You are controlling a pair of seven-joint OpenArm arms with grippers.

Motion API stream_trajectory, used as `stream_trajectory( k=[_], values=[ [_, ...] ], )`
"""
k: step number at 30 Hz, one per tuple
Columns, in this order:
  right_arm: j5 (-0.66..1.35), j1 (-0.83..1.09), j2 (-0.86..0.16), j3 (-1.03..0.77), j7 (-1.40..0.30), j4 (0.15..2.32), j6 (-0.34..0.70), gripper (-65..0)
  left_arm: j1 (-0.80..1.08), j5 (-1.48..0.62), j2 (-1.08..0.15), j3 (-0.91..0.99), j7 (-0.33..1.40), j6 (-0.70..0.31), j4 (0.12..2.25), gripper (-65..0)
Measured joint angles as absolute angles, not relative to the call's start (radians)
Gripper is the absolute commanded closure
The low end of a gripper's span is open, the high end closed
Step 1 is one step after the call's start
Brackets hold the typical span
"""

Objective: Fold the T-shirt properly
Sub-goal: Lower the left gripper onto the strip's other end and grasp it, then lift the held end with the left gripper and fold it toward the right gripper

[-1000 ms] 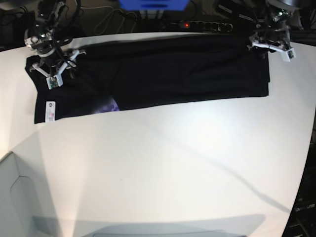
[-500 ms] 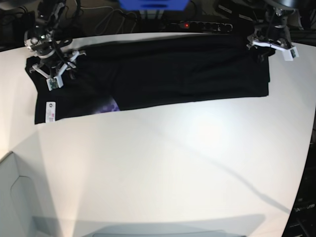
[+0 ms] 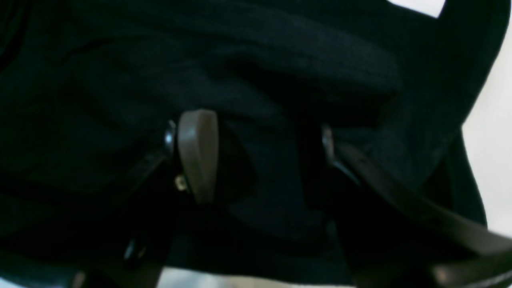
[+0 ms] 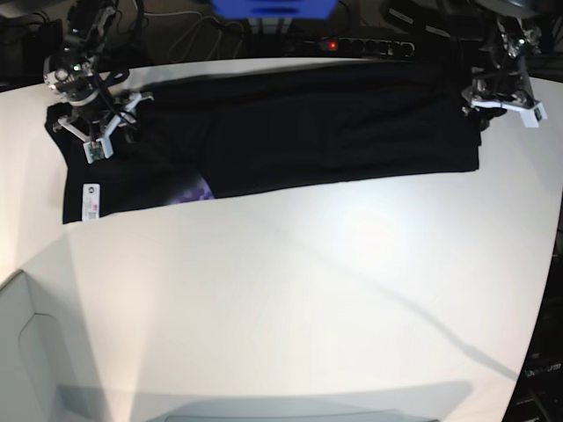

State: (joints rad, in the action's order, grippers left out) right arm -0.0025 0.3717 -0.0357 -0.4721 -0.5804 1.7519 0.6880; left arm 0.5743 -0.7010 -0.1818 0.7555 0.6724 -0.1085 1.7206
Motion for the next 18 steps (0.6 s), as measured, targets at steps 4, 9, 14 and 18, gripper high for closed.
stream_trajectory(
  k=[4,9,14,18],
  values=[
    [-0.002,0.372,-0.036,-0.472,-0.580,1.752,0.688,-32.8,0.558,-0.702,-0.183,0.756,0.673,-0.109,1.688,-33.8],
    [-0.002,0.372,-0.036,-0.472,-0.581,1.752,0.688,-32.8,0.548,-0.701,-0.221,0.672,0.665,-0.110,1.634,-33.8],
    [-0.002,0.372,-0.036,-0.472,-0.582,1.752,0.688,-32.8,0.542,-0.710,-0.233,0.649,0.623,-0.118,1.602,-33.8],
    [-0.002,0.372,-0.036,-0.472,-0.581,1.752,0.688,-32.8,0.537,-0.714,-0.236,0.649,0.607,-0.121,1.577,-31.0]
  ],
)
